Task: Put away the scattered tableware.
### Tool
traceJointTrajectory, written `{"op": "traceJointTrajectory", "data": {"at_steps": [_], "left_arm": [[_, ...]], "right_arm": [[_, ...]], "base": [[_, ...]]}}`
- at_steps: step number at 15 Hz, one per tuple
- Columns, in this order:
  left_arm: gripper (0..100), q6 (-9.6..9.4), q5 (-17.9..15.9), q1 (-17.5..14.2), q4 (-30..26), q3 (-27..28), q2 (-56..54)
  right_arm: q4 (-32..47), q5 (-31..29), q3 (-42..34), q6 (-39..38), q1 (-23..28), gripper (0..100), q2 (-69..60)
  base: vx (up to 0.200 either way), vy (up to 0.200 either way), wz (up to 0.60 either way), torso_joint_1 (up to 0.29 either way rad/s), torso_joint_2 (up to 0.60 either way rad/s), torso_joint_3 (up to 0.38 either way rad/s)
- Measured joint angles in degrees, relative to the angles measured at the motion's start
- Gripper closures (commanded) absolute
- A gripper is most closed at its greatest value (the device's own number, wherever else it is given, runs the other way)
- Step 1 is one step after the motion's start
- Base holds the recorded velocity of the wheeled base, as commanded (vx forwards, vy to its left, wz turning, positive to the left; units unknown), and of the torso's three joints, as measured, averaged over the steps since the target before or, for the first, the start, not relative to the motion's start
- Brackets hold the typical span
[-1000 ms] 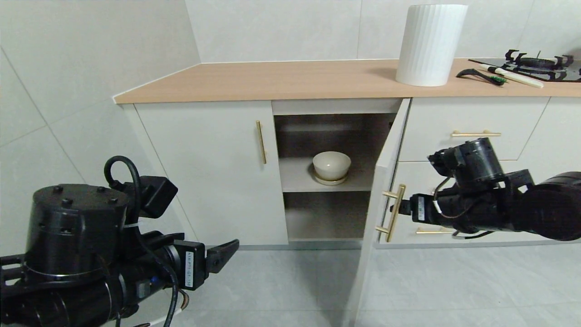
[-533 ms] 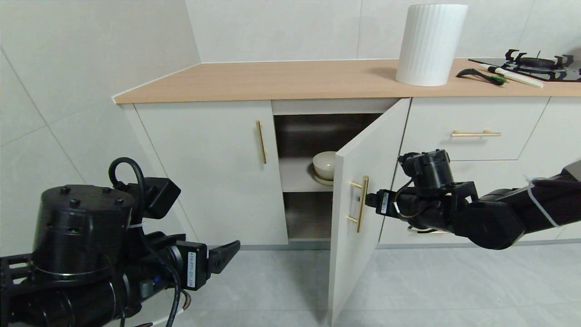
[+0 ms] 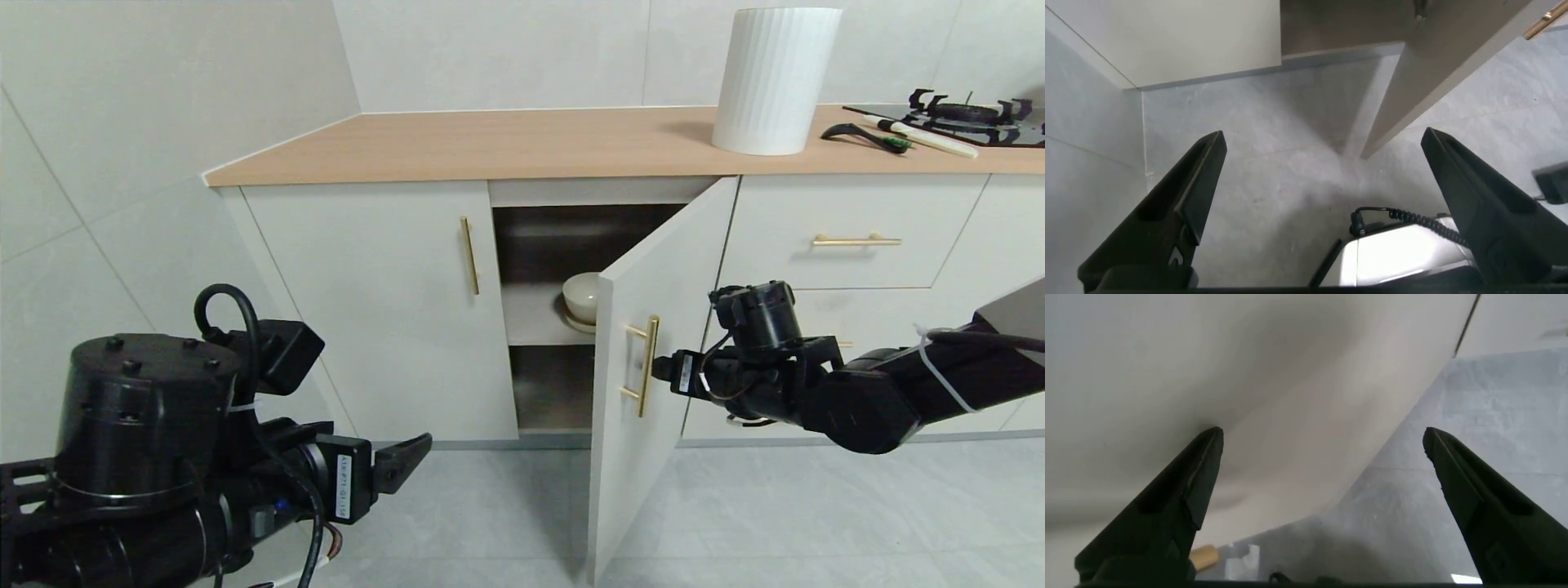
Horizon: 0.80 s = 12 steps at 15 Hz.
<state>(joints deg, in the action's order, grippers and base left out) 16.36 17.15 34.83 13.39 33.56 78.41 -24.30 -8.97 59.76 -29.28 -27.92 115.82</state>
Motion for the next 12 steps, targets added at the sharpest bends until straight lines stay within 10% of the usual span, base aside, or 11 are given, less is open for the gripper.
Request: {"op": "traceJointTrajectory", "data": {"at_steps": [12], "left_arm": [[0,0.22,0.0,0.0,0.2,0.2,0.0]], "right_arm": [[-11.2,-8.8,6.8,-6.8,-0.8,0,8.3]], "base": [[0.150,0.000,0.00,0.002,0.00,0.003]]}}
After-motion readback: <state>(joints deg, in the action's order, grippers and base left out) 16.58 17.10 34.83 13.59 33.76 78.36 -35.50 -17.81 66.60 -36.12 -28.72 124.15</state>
